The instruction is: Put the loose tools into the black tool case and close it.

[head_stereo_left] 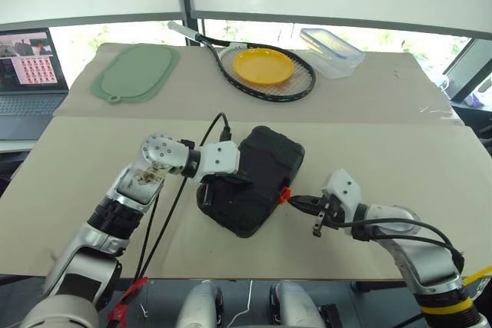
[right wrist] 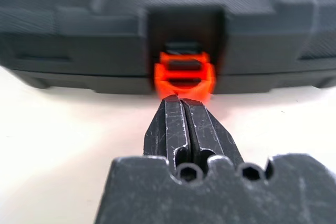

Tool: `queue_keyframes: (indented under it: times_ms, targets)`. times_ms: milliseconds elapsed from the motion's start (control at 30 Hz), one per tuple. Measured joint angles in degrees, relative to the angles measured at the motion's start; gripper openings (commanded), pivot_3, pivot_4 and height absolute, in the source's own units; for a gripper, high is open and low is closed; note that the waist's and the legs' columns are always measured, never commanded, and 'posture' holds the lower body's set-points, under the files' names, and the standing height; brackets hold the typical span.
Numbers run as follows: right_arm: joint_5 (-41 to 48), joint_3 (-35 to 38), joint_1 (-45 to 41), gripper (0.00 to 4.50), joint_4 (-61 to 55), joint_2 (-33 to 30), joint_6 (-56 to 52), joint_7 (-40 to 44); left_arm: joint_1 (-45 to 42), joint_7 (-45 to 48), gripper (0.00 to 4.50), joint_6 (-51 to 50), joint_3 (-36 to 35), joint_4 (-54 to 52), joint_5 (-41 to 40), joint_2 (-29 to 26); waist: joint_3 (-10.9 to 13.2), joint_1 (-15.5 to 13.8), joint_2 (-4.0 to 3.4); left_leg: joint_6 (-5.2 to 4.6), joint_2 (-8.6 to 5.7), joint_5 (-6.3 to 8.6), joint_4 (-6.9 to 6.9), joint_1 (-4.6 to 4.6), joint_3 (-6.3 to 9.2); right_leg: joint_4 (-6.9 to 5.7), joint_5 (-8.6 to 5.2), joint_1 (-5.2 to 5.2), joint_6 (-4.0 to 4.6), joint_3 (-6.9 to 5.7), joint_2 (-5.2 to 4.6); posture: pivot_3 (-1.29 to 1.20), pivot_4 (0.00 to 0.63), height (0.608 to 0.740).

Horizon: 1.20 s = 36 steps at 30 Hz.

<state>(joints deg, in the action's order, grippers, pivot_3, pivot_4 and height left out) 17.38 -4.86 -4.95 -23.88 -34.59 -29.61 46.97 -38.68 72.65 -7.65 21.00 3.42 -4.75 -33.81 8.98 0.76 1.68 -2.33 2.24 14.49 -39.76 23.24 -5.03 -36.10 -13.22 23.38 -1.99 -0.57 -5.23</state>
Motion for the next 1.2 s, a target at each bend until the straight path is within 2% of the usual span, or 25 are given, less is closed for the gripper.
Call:
queue_keyframes:
  times_ms: [233, 400, 667, 900, 1200]
  targets:
    - [-0.11, 0.35, 2.03, 0.03, -0.65, -4.98, -0.25, 1.79, -0.20, -0.07, 0.00, 0.25, -0.02, 0.06, 0.04, 0.32, 0.00, -0.45, 0.00, 0.00, -0.05, 0.01, 0.00, 0.02, 0.00, 0.04, -0.02, -0.03, -0.03, -0.03, -0.07, 0.00, 0.150, 0.738]
    - [-2.13, -1.49, 3.74, 0.03, 0.56, -6.29, 0.93, 2.55, -0.36, -0.04, 0.00, 0.24, -0.05, 0.23, 0.07, 0.29, 0.00, -0.50, 0.00, -0.01, -0.05, 0.01, -0.01, 0.01, 0.00, 0.03, -0.02, -0.03, -0.04, -0.02, -0.06, 0.00, 0.150, 0.738]
    - [-4.18, -3.41, 1.43, 0.03, 4.46, -2.96, 2.94, 0.87, -0.86, 0.28, 0.00, 0.26, 0.06, 0.80, 0.09, 0.23, 0.00, -0.52, 0.01, 0.00, -0.04, 0.01, -0.01, -0.02, 0.00, 0.03, -0.02, -0.05, -0.04, -0.02, -0.04, 0.00, 0.150, 0.738]
    - [-5.72, -4.65, -2.28, 0.03, 9.87, 2.36, 5.81, -1.14, -1.12, 0.50, 0.00, 0.27, 0.12, 1.06, 0.15, 0.22, -0.01, -0.36, 0.01, 0.00, -0.02, 0.01, -0.01, -0.04, 0.00, 0.02, -0.02, -0.07, -0.03, -0.02, -0.03, 0.00, 0.150, 0.738]
    - [-3.07, -0.19, -2.60, 0.03, 10.79, 4.96, 4.36, -3.46, -1.14, 0.15, 0.00, 0.24, -0.04, 1.09, 0.23, 0.23, 0.00, -0.06, 0.00, 0.00, -0.01, 0.00, -0.01, 0.04, -0.01, -0.01, -0.01, 0.02, -0.02, 0.00, -0.03, 0.00, 0.150, 0.738]
